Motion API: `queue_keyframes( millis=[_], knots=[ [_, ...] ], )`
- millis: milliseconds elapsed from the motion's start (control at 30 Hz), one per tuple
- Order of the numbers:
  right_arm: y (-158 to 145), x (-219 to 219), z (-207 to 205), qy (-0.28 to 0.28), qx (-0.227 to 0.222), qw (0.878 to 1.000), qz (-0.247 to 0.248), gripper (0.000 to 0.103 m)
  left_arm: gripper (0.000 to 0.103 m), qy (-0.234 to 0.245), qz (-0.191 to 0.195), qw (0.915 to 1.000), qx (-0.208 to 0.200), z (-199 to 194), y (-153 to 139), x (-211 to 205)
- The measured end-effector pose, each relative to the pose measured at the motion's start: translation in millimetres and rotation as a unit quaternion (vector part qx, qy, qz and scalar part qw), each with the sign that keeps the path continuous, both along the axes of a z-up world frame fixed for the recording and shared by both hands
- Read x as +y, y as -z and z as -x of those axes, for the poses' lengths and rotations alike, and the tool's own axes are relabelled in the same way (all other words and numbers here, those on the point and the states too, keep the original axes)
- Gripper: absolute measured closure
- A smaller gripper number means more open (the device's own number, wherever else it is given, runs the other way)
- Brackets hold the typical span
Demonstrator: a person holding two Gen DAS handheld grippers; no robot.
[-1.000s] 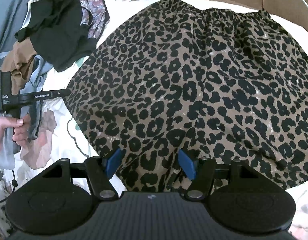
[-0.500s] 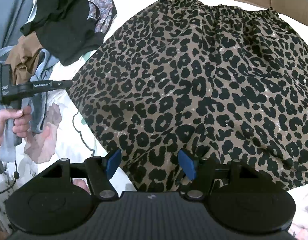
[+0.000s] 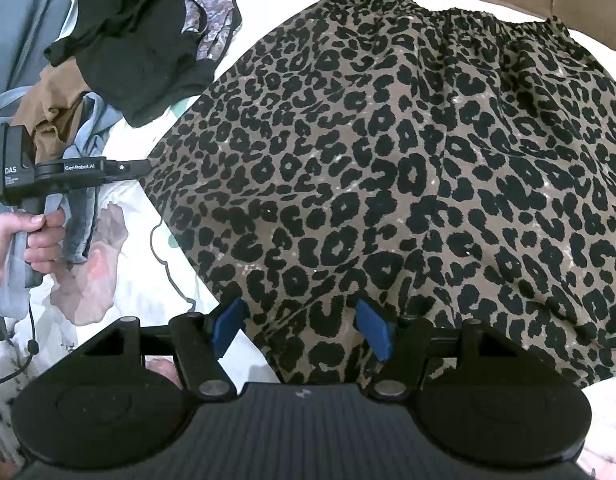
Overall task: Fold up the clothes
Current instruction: 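Move the left gripper to the leopard-print garment's edge and close on it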
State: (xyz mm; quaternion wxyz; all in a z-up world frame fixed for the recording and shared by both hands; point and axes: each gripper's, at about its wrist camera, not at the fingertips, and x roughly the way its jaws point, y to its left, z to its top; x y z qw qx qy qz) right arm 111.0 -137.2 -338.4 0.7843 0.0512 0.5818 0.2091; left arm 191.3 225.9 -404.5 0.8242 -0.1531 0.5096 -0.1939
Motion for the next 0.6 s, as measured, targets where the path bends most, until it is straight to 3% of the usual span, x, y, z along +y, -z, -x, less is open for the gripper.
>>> queue_keyframes(
  millis=[200, 433, 600],
  knots=[
    [-0.3, 2.2, -0.8, -0.001, -0.003, 1.000, -0.005, 0.034, 0.075, -0.015, 0.017, 0.9997, -0.001, -2.2, -0.5, 1.5],
    [1.1, 3.1, 0.4, -0.005, -0.002, 1.000, -0.007, 0.034, 0.076, 0.029, -0.038, 0.9987, -0.016, -7.7, 0.6, -9.8],
    [0.9, 0.5, -1.0, 0.001, -0.004, 1.000, -0.010, 0.034, 0.083, 0.055, -0.076, 0.9952, -0.027, -4.3, 0.8, -14.0]
  ],
)
